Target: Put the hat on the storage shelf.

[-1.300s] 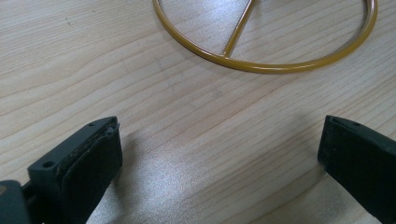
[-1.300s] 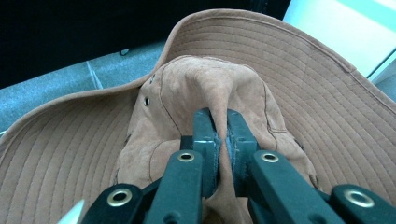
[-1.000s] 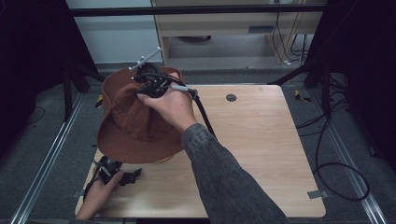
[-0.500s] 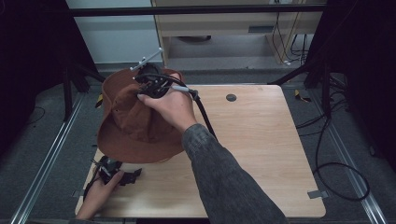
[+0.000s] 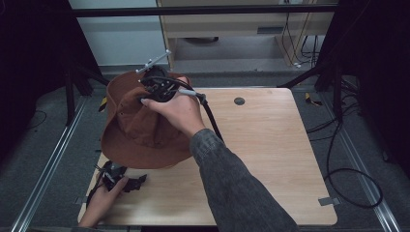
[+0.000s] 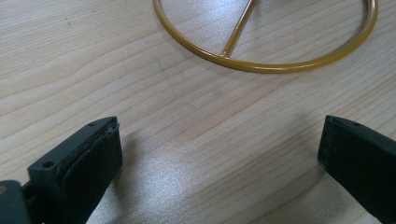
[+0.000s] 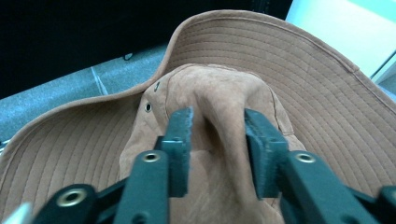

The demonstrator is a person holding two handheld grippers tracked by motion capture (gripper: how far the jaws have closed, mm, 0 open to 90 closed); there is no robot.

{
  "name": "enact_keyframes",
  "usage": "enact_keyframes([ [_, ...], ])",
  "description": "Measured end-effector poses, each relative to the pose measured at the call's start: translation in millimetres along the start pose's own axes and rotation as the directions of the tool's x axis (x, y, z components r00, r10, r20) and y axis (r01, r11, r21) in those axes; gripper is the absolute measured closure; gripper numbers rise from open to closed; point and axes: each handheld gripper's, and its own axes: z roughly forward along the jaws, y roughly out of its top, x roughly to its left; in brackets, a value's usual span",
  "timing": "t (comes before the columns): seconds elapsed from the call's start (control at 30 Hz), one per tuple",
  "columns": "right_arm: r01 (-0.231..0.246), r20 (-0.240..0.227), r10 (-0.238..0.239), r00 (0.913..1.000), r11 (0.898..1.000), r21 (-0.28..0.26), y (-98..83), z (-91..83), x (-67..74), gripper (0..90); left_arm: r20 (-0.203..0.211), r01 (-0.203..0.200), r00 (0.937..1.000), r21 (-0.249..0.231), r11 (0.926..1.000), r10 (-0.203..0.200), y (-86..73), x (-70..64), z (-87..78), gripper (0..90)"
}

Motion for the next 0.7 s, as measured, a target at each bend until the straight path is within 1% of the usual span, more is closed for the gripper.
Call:
enact_keyframes([
  [0.2,0.003,0.002,-0.003,1.0,1.0,-0.002,0.0,-0.5,0.3,54.7,-0.003,-0.002,1.0,0.0,1.0,0.002,0.0,0.1,-0.1,0.0],
  [0.5,-0.003,0.001,0.003,1.0,1.0,-0.003,-0.4,-0.7,0.0,48.7,-0.002,0.0,1.0,0.0,1.0,0.0,0.0,0.1,-0.1,0.0],
  [0.7,-0.006,0.003,0.006,1.0,1.0,-0.006,-0.2,-3.5,-0.2,41.0,-0.001,0.001,1.0,-0.001,1.0,-0.001,0.0,0.0,-0.1,0.0],
])
